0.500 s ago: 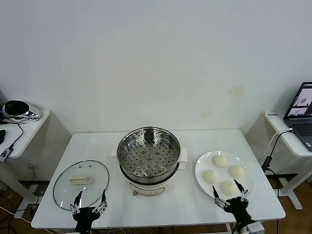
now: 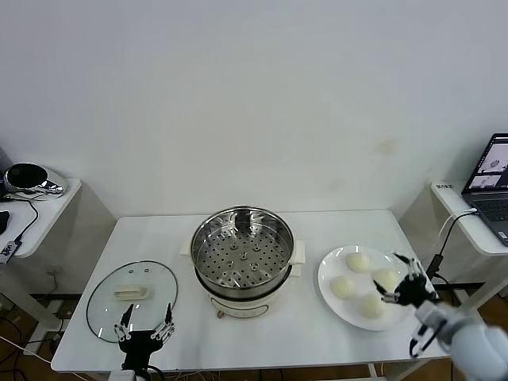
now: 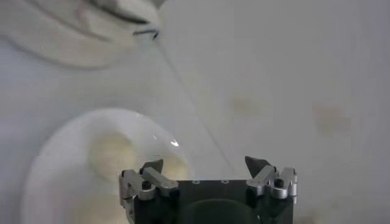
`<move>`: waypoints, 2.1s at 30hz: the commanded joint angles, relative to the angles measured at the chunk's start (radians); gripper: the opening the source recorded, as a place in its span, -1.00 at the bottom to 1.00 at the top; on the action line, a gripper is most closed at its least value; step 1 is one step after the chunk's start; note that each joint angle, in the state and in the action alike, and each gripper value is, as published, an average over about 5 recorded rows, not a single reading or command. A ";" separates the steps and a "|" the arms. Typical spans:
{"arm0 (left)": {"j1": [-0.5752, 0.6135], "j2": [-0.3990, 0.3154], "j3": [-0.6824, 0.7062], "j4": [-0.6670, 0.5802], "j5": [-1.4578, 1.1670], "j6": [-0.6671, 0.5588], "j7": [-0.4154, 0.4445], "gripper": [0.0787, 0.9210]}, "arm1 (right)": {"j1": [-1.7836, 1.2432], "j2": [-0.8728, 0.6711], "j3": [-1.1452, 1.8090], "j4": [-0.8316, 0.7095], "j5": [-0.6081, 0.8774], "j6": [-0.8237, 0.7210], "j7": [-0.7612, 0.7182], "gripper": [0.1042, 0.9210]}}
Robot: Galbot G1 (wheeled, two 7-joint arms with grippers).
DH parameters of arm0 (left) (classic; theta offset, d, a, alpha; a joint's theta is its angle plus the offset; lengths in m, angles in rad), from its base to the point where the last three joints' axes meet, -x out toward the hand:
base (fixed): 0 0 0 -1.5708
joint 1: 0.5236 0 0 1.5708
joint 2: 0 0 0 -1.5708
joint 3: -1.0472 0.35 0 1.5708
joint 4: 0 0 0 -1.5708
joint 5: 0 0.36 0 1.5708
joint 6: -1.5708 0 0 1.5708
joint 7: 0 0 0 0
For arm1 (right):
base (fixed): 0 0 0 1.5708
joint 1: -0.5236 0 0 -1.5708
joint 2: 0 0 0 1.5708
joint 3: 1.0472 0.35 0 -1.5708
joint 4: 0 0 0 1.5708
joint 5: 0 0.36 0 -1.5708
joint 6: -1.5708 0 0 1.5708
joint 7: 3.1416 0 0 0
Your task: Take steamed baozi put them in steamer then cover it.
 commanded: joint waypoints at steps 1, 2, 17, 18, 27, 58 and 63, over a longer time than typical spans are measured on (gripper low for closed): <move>-0.006 0.002 0.000 0.001 0.019 0.007 0.000 0.77 | 0.567 -0.226 -0.466 -0.246 -0.027 -0.005 -0.309 0.76; -0.007 0.002 -0.001 0.002 0.023 0.007 0.000 0.77 | 0.628 -0.222 -0.536 -0.280 -0.023 0.004 -0.331 0.76; -0.006 0.004 -0.011 -0.001 0.048 0.009 0.002 0.77 | 1.095 0.026 -1.051 -0.664 -0.041 0.137 -0.499 0.76; -0.006 0.003 -0.012 -0.002 0.048 0.009 0.002 0.77 | 1.101 0.042 -1.063 -0.681 -0.039 0.142 -0.498 0.76; -0.006 0.002 -0.021 0.000 0.058 0.009 0.004 0.77 | 1.090 0.164 -1.086 -0.790 -0.058 0.154 -0.480 0.76; 0.002 -0.001 -0.031 -0.005 0.073 0.005 0.006 0.77 | 1.033 0.234 -1.064 -0.863 -0.118 0.134 -0.433 0.56; 0.005 -0.003 -0.030 -0.008 0.077 0.004 0.006 0.77 | 1.029 0.235 -1.061 -0.865 -0.126 0.135 -0.431 0.32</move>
